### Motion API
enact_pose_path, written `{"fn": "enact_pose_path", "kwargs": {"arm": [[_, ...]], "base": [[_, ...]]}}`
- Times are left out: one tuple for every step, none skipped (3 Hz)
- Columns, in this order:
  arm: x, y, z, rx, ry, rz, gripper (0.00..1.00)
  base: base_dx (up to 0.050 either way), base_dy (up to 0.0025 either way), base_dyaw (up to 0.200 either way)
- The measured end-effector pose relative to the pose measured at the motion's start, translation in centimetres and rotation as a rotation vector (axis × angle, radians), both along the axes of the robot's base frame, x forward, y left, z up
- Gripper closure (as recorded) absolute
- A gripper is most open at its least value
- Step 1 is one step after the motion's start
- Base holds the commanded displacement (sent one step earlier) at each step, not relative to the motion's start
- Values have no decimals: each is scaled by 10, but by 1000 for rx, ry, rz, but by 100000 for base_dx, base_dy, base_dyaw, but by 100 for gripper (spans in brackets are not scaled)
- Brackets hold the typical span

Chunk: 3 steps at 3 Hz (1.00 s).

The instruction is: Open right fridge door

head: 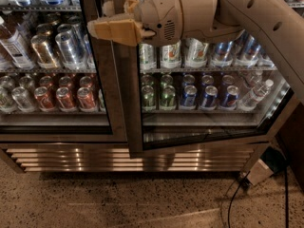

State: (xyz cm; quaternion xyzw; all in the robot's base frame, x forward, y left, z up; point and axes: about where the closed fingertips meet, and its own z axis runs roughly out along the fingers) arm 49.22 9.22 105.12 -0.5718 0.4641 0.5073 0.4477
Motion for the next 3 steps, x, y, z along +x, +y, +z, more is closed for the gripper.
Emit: {"fn": "enact_pose_path", "kwargs": {"arm": [[0, 0, 0, 0, 0, 0, 100], [0, 0, 0, 0, 0, 0, 100], [0, 0, 0, 0, 0, 0, 100]], "base": [[-5000, -4, 33], [2, -5, -19553], [0, 1, -20011]]}}
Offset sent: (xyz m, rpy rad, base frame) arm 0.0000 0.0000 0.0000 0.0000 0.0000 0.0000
